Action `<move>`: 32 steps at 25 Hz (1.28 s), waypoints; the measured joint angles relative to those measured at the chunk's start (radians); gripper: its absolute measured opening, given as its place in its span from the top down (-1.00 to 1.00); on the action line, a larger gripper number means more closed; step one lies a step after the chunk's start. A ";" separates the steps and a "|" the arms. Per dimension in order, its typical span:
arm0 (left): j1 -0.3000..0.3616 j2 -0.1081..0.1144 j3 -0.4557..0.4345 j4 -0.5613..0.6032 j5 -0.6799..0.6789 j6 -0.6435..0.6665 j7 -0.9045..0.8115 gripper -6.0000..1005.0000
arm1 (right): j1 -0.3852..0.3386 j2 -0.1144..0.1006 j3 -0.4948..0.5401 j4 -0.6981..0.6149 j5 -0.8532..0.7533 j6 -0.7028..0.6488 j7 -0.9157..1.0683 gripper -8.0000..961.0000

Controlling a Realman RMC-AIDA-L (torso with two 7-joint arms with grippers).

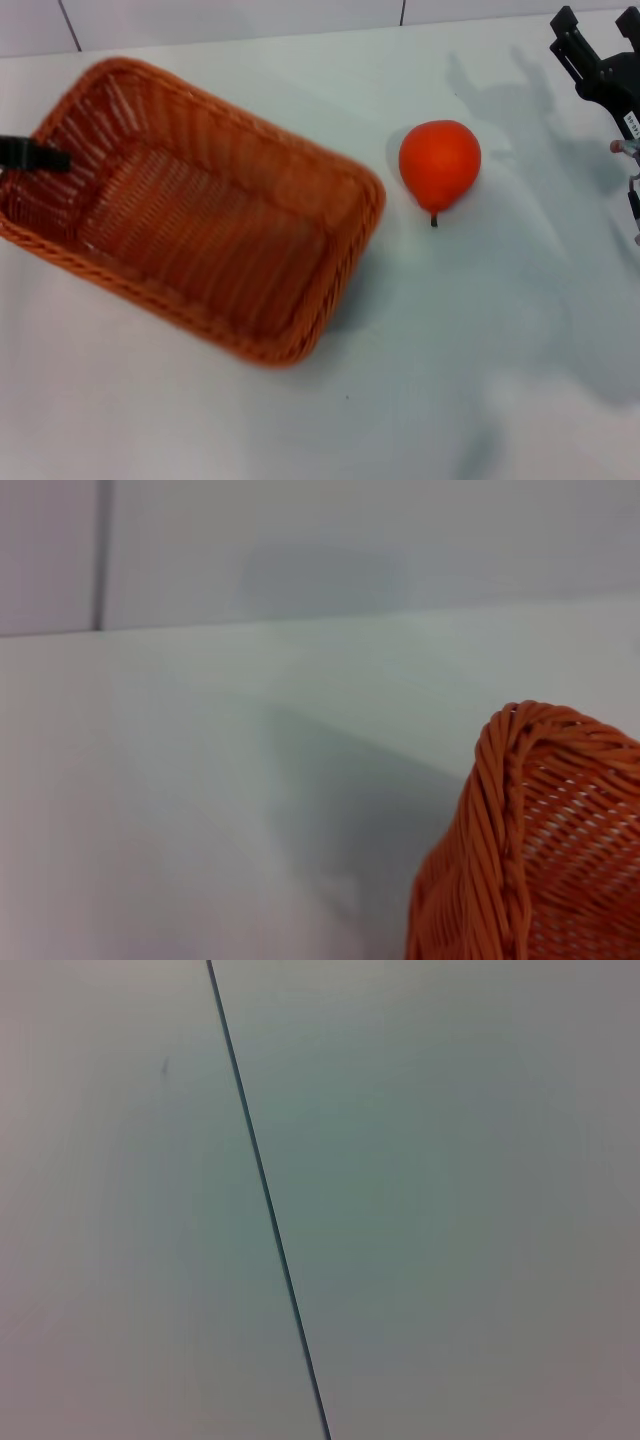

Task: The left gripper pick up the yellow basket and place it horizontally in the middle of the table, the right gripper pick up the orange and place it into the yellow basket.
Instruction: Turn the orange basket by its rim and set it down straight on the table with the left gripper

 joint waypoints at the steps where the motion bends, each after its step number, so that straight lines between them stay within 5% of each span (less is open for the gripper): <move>1: 0.001 0.002 -0.020 0.000 -0.005 0.003 -0.015 0.64 | 0.000 0.000 0.000 0.000 0.000 0.001 0.000 -0.96; 6: 0.026 0.009 -0.121 -0.009 -0.037 0.011 -0.071 0.67 | 0.004 0.000 0.000 0.000 0.000 0.002 0.000 -0.97; 12: 0.070 -0.013 -0.210 -0.044 -0.082 -0.005 -0.080 0.67 | 0.008 0.000 0.000 0.000 0.000 0.008 0.000 -0.97; 21: 0.147 -0.045 -0.220 -0.068 -0.168 -0.058 -0.081 0.67 | 0.019 -0.001 0.000 0.000 0.000 0.019 0.000 -0.97; 32: 0.159 -0.074 -0.216 -0.063 -0.180 -0.116 -0.082 0.67 | 0.020 -0.001 0.000 -0.002 0.000 0.024 0.000 -0.97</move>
